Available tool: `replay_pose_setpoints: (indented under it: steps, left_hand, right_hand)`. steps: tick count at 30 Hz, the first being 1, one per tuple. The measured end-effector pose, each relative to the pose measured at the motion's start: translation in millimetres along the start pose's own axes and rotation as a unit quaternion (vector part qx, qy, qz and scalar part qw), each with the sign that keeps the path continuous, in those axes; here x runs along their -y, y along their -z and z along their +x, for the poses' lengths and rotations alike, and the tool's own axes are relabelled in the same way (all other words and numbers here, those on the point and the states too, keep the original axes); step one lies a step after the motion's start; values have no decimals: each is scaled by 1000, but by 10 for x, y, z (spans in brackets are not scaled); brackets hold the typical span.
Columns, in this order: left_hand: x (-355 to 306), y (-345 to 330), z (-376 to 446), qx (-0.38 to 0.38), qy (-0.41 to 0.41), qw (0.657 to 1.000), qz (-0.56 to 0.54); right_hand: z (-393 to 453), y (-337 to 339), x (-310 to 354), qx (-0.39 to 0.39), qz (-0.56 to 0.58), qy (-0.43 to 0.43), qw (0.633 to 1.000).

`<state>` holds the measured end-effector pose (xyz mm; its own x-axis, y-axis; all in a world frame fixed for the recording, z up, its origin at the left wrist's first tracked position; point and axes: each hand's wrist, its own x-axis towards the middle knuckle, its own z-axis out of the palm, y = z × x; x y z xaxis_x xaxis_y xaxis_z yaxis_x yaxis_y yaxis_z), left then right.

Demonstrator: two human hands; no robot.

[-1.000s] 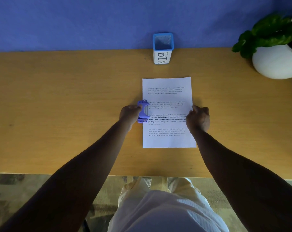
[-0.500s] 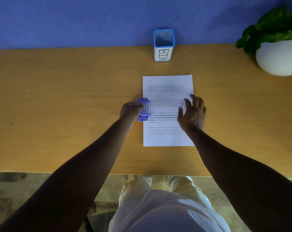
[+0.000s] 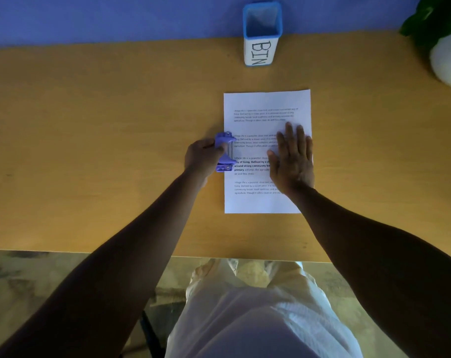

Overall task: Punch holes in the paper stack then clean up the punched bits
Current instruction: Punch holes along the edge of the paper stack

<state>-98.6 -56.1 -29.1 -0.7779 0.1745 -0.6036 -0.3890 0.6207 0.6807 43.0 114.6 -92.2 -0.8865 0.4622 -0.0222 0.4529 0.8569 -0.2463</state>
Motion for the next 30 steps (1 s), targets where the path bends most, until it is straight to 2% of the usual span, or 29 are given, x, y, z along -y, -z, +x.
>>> replay_pose_setpoints:
  steps: [15,24,30]
  left_hand:
    - [114,-25,17,-65,-49,996,39]
    - [136,-28,39,-76,-71,992,75]
    - [102,-8,62,-65,-50,991,102]
  right_hand:
    - [1,-124,-24,-49,-7,0,999]
    - [7,-144,-31,-60,-10,4,998]
    - [-9,-144,-37,-69,-4,11,998]
